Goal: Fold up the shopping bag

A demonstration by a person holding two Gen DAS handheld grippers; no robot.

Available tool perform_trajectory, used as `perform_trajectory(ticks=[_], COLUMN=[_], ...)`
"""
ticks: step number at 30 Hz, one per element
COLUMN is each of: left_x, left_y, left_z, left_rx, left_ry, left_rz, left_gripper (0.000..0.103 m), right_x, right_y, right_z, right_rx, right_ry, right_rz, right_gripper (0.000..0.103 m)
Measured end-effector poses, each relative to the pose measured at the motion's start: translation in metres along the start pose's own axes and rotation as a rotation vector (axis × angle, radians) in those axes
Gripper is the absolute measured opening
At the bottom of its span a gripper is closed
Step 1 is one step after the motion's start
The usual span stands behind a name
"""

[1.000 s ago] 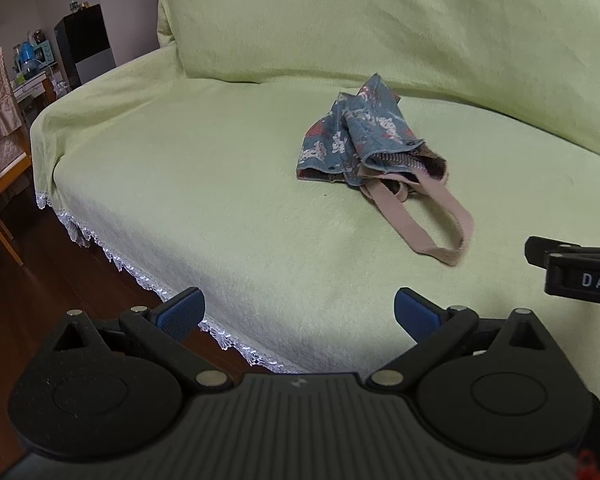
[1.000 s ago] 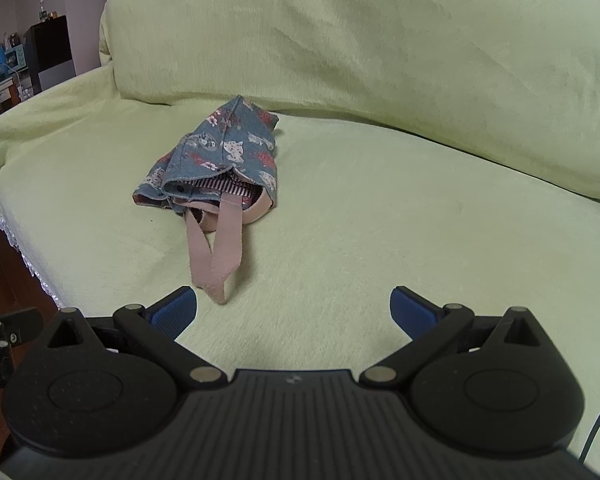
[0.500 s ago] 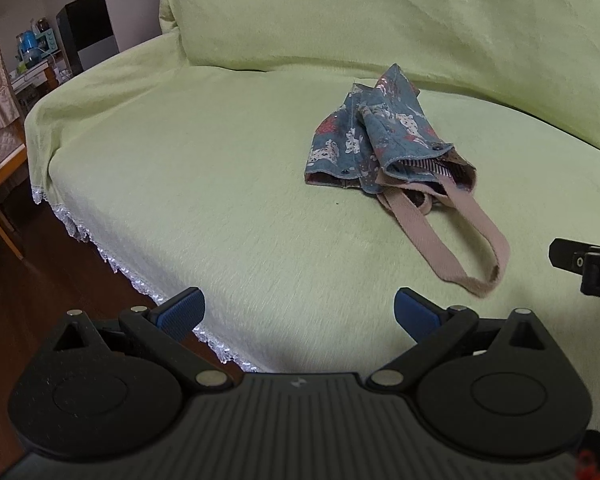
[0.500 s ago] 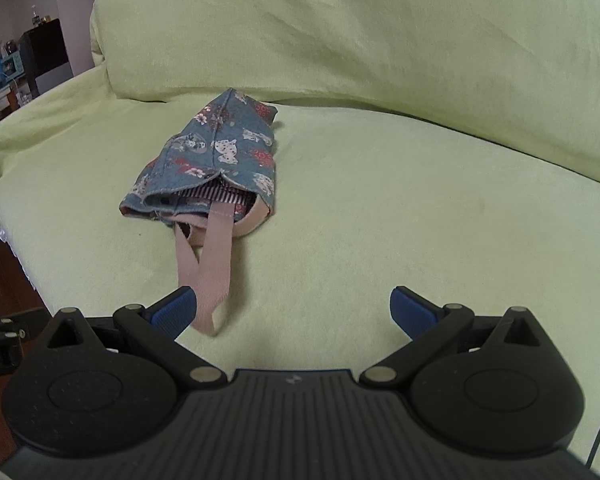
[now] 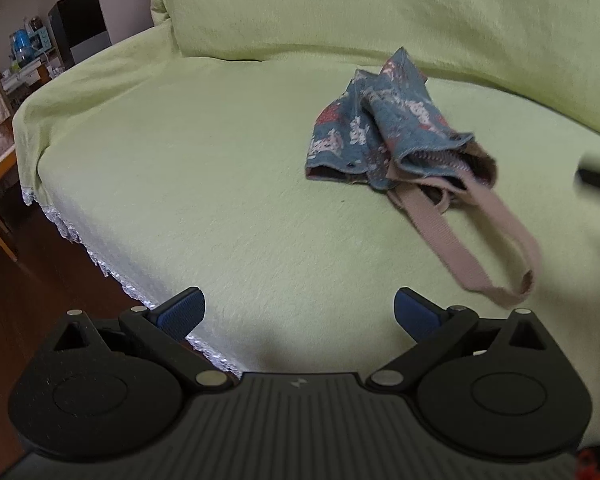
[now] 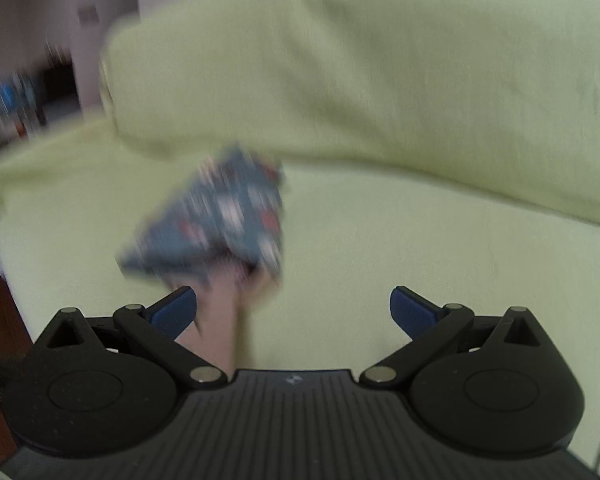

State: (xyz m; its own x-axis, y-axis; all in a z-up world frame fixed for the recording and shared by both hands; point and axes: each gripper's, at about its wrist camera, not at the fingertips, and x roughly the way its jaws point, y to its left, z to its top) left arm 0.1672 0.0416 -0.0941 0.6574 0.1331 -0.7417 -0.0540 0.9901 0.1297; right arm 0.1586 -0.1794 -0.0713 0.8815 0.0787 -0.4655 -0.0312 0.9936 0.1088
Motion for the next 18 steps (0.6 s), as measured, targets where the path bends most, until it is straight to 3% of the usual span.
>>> perform_trajectory(ticks=[2,6,9,12,14,16,18], left_x=[0.006,0.015,0.021,0.029,0.033,0.038,0.043], left_y=[0.001,0.004,0.005,0.006,0.007,0.007,0.008], left_z=[-0.002,-0.002,0.002,0.008,0.012,0.014,0.016], left_rx=[0.003,-0.011,-0.009,-0.003,0.0,0.002,0.004], left_ry=[0.014,0.014,0.002,-0.002,-0.005,-0.006,-0.004], left_rz=[0.001,-0.032,-0.051,-0.05,-0.054,-0.057,-0.056], left_gripper=[0.102,0.102,0.102,0.102,0.102,0.102,0.102], right_x=[0.006,0.033,0.048,0.065,0.076,0.088,0.1], right_y=[0.0,0.007,0.01,0.022,0.032,0.042,0.052], right_z=[-0.001,-0.013,-0.019,-0.016,-0.015,-0.012,-0.011], right_rx=[-0.022,-0.144,-0.161,-0.253,-0.338,-0.414,-0.489], right_ry=[0.004,0.146,0.173,0.159,0.121,0.093,0.058], right_rz=[0.019,0.018,0.027,0.021,0.007,0.002,-0.002], right_gripper=[0.102,0.102,0.1,0.08,0.049,0.039,0.039])
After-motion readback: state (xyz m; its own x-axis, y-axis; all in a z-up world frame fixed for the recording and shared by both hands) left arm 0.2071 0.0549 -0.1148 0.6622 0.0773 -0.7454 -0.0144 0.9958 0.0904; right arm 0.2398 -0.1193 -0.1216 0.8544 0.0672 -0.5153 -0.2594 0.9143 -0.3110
